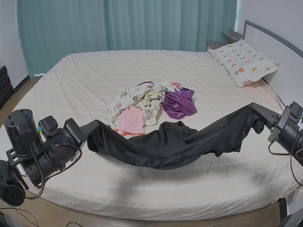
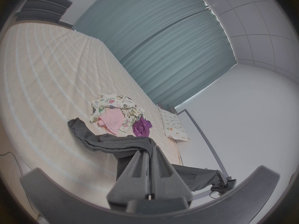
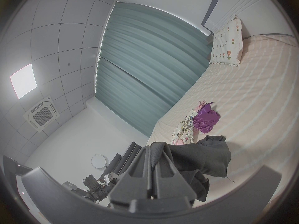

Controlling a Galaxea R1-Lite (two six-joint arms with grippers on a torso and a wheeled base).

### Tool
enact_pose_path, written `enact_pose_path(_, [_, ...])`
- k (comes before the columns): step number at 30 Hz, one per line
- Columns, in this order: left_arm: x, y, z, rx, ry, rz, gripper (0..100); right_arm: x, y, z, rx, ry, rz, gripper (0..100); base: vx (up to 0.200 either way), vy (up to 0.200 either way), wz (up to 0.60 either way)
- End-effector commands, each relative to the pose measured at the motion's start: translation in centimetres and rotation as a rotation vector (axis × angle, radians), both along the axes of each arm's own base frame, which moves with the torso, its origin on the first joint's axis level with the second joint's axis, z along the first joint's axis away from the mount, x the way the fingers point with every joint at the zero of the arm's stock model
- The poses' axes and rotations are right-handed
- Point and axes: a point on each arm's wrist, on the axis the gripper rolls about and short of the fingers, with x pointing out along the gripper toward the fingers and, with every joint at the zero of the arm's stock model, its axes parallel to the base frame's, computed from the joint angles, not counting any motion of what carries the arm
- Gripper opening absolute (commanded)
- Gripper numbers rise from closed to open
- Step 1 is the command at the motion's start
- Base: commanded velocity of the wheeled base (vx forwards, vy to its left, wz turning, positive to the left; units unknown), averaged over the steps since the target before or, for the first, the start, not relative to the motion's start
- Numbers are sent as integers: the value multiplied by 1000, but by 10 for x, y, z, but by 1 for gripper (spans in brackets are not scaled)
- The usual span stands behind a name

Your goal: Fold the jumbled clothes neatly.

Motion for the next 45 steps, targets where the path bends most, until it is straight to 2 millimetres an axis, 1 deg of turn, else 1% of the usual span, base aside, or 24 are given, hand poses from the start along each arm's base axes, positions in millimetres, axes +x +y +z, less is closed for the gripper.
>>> enact_pose_path(1, [0, 0, -1, -5, 9, -11, 0, 0, 1, -1, -2, 5, 4, 0, 0, -200, 0])
enact_pose_path(26, [-3, 2, 6, -10, -24, -4, 0, -2, -2, 2, -4, -16, -17, 0, 0, -200, 0])
enact_pose_path(36, [-5, 3, 8, -16, -35, -4, 0, 3, -3, 10, 8, -40, -137, 0, 0, -200, 0])
enact_pose_path(40, [-6, 3, 9, -18, -38, -5, 0, 4, -2, 9, -9, -43, -164, 0, 0, -200, 0])
enact_pose_path(45, [-7, 4, 11, -22, -44, -4, 0, 6, -1, 13, -35, -69, -233, 0, 0, -200, 0])
